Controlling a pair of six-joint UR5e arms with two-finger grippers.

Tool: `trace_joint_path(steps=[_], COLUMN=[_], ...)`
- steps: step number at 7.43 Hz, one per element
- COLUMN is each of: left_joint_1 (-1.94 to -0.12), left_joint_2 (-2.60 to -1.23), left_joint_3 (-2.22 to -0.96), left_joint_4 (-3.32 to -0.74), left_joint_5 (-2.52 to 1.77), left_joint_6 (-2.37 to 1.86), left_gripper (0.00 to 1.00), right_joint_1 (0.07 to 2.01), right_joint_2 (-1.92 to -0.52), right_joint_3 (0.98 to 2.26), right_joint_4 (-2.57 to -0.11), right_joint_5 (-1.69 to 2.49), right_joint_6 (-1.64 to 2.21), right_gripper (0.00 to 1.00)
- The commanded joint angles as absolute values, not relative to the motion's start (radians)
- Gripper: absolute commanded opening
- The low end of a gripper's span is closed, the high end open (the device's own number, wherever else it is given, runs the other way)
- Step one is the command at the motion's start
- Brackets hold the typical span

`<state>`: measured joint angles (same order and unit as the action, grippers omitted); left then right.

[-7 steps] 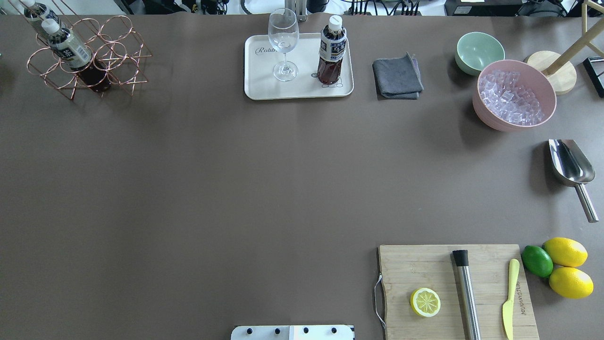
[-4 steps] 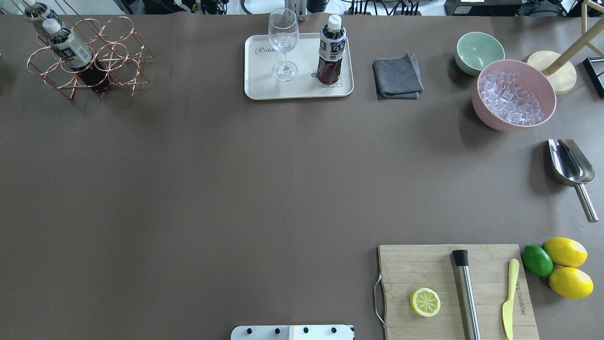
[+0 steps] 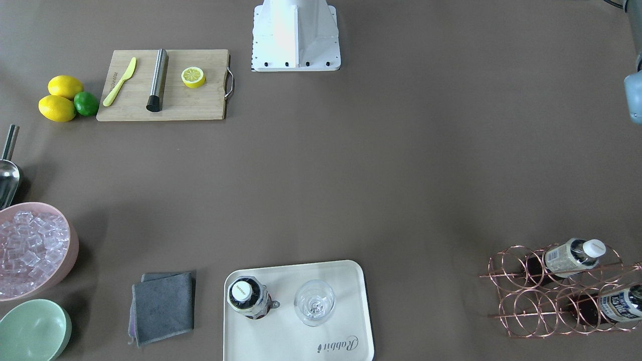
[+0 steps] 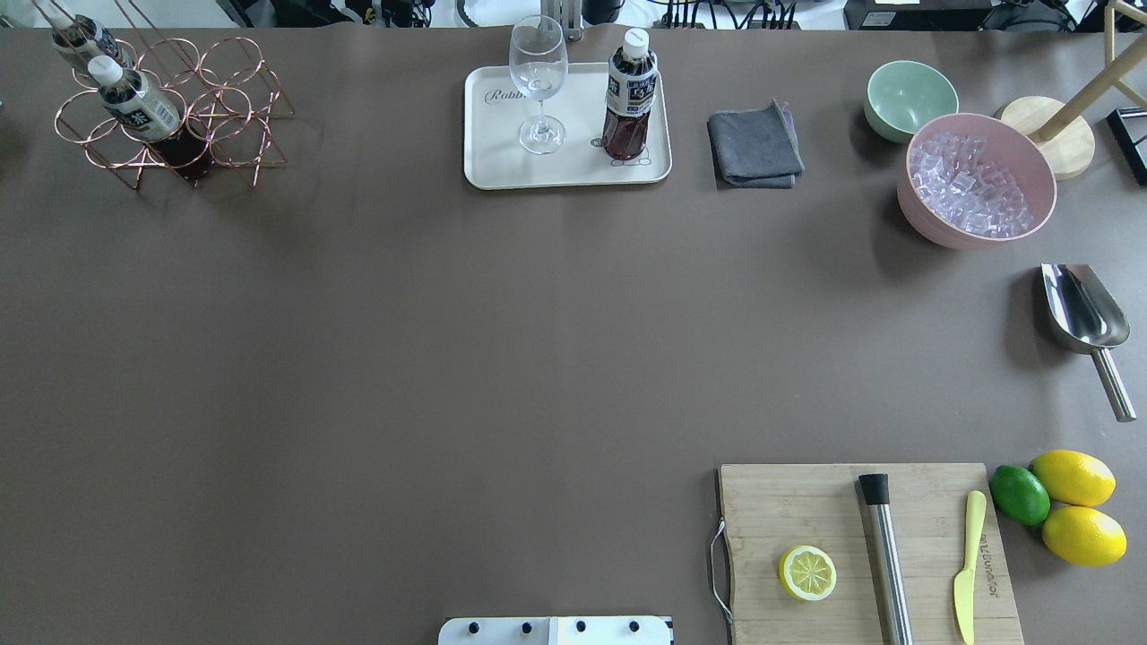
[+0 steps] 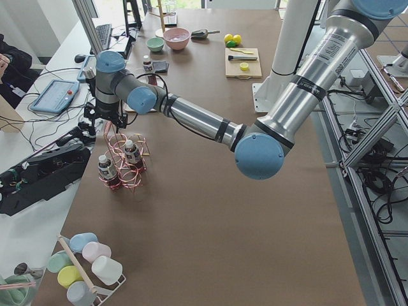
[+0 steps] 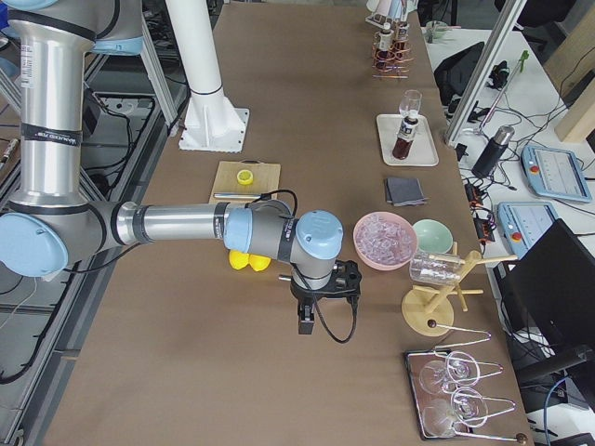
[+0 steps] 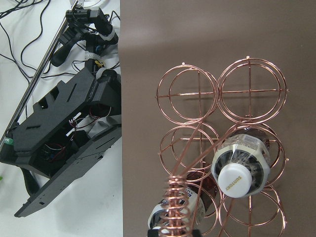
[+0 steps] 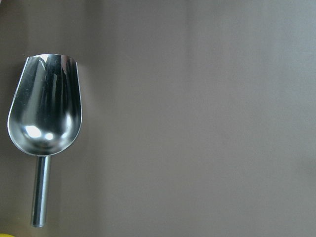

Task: Take tea from basket to plate

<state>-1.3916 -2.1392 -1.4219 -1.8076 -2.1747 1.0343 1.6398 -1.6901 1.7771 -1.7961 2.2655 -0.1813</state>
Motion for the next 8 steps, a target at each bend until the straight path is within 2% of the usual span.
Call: trace_joint_path(steps=[1, 2, 4, 6, 8], left_joint_1=[-1.393, -1.396, -1.394, -1.399, -1.442], left_joint_2=[-2.131, -2.109, -2.015, -1.935, -1.93], left_joint_3=[-1.445, -1.448, -1.462, -1.538, -1.54], left_joint_4=[-1.813, -1.909, -2.22, -2.26, -2.26], left_joint_5=[-2.177, -2.177, -2.18, -2.183, -2.183], left_joint_6=[0.987, 0.868, 0.342, 0.062, -0.059], left_gripper=[0.98, 0.98, 0.98, 0.98, 0.98], right_joint_1=[1.649, 1.666, 1.672, 1.675, 1.677], right_joint_2=[-1.674, -1.686, -1.686, -1.696, -1.732], right_joint_3=[1.703, 1.707, 1.717, 1.72, 1.721], right_joint_4=[-1.699, -1.657, -1.654, -1.658, -1.657], right_joint_5=[2.286, 2.298, 2.292, 2.319, 2.319], right_joint_6=[-0.087, 0.043, 0.054, 0.052, 0.043], right_gripper=[1.0, 1.0, 1.0, 1.0, 1.0])
